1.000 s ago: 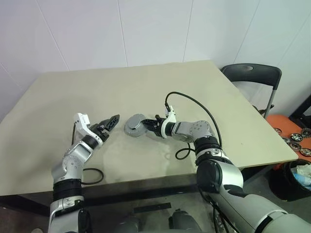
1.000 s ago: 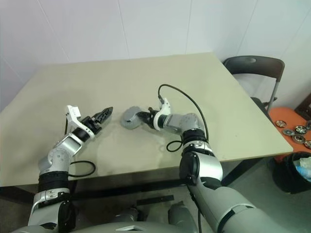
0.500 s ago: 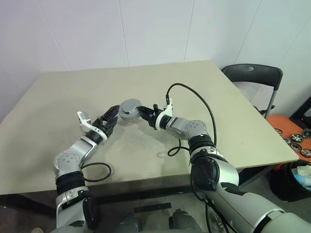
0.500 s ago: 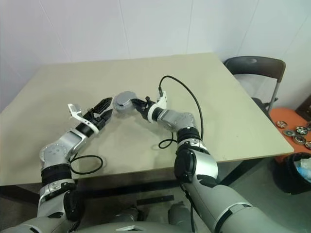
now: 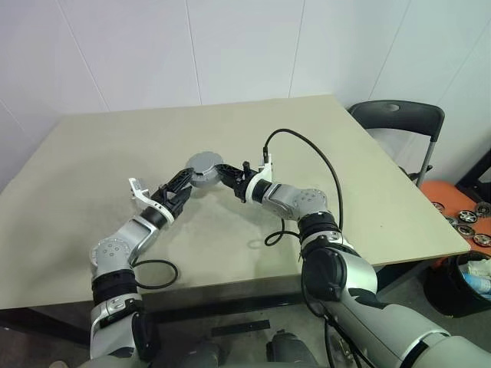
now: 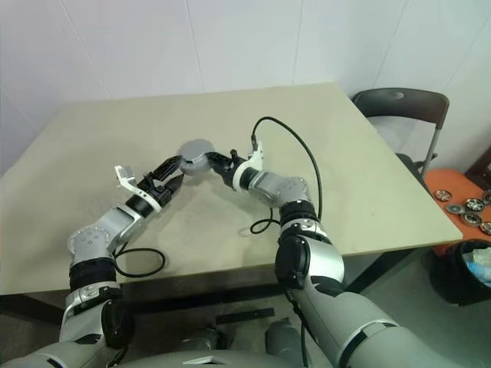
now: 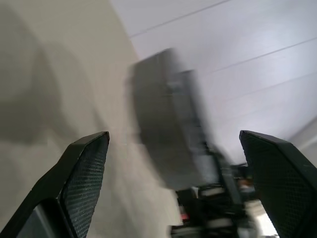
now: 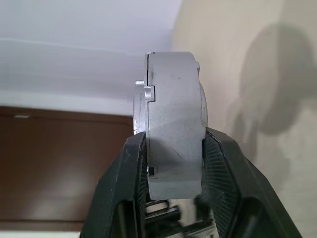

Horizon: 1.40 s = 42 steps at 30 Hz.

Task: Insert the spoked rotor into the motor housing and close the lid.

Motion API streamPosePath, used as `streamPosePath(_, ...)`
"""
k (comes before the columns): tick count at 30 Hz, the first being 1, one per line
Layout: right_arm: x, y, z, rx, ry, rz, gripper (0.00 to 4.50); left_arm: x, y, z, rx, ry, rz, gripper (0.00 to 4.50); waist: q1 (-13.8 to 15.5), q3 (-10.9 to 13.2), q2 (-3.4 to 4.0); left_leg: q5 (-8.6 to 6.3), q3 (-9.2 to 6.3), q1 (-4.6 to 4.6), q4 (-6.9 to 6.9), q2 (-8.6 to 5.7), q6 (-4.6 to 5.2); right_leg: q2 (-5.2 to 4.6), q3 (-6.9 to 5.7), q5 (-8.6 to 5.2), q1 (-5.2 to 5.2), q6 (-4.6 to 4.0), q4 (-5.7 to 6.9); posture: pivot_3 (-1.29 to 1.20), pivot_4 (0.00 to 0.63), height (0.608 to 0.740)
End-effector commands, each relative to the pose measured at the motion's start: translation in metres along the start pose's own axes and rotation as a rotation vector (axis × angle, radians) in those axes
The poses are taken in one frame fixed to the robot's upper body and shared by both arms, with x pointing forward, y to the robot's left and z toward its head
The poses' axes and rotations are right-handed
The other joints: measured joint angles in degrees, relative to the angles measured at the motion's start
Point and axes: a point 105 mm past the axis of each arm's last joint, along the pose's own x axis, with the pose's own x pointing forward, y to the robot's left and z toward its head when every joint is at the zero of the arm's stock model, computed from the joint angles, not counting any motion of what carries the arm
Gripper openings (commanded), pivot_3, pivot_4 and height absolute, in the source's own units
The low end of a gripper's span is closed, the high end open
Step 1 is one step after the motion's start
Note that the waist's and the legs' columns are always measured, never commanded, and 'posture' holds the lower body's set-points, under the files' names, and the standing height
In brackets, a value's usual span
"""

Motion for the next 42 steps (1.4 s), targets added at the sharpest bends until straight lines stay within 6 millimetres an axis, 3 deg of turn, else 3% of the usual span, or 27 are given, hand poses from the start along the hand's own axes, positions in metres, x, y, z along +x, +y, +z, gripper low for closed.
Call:
streamPosePath(1, 0.003, 0.034, 0.007, -0.025, -0.025, 0.138, 1.33, -0.001, -0.004, 0.005, 0.035, -0.021, -0.017, 4.48, 0.1, 0.0, 0.0, 0.0, 0.0, -0.01, 0.0, 0.0, 0.0, -0.01, 0.0, 0.0, 0.0, 0.0, 0.0, 0.0, 0.0, 0.74)
streamPosePath(20, 0.002, 0.029, 0.0, -0.029, 0.007, 0.12, 1.33, 0.02, -0.041, 0.001, -0.039, -0.025, -0.212, 4.48, 0.0, 0.0, 0.0, 0.01, 0.0, -0.04, 0.02, -0.02, -0.01, -0.02, 0.0, 0.0, -0.02, 0.0, 0.01, 0.0, 0.0, 0.74)
streamPosePath(28, 0.003, 0.029, -0.001, -0.032, 0.01, 0.119, 1.33, 0.018, -0.037, 0.003, -0.03, -0.052, -0.194, 4.48, 0.0, 0.0, 0.0, 0.01, 0.0, -0.04, 0.02, -0.02, -0.01, -0.02, 0.0, 0.0, -0.02, 0.0, 0.01, 0.0, 0.0, 0.74)
streamPosePath(31, 0.003, 0.029, -0.001, -0.034, 0.012, 0.118, 1.33, 0.017, -0.038, 0.005, -0.025, -0.066, -0.196, 3.9, 0.0, 0.0, -0.01, 0.01, 0.0, -0.04, 0.03, -0.02, -0.01, -0.02, 0.0, 0.0, -0.02, 0.0, 0.01, 0.0, 0.0, 0.74)
streamPosePath(36, 0.004, 0.031, -0.004, -0.041, 0.027, 0.126, 1.33, 0.02, -0.044, 0.0, -0.013, -0.038, -0.213, 2.31, 0.1, 0.0, -0.01, 0.01, -0.01, -0.05, 0.03, -0.02, -0.01, -0.02, -0.01, 0.0, -0.02, 0.0, 0.02, 0.0, 0.0, 0.74)
streamPosePath(42, 0.006, 0.032, -0.012, -0.062, 0.065, 0.13, 1.33, 0.021, -0.042, -0.006, -0.034, -0.005, -0.203, 2.25, 0.0, 0.0, -0.01, 0.01, -0.01, -0.05, 0.04, -0.02, -0.01, -0.02, 0.0, 0.0, -0.02, 0.0, 0.02, 0.0, 0.0, 0.74)
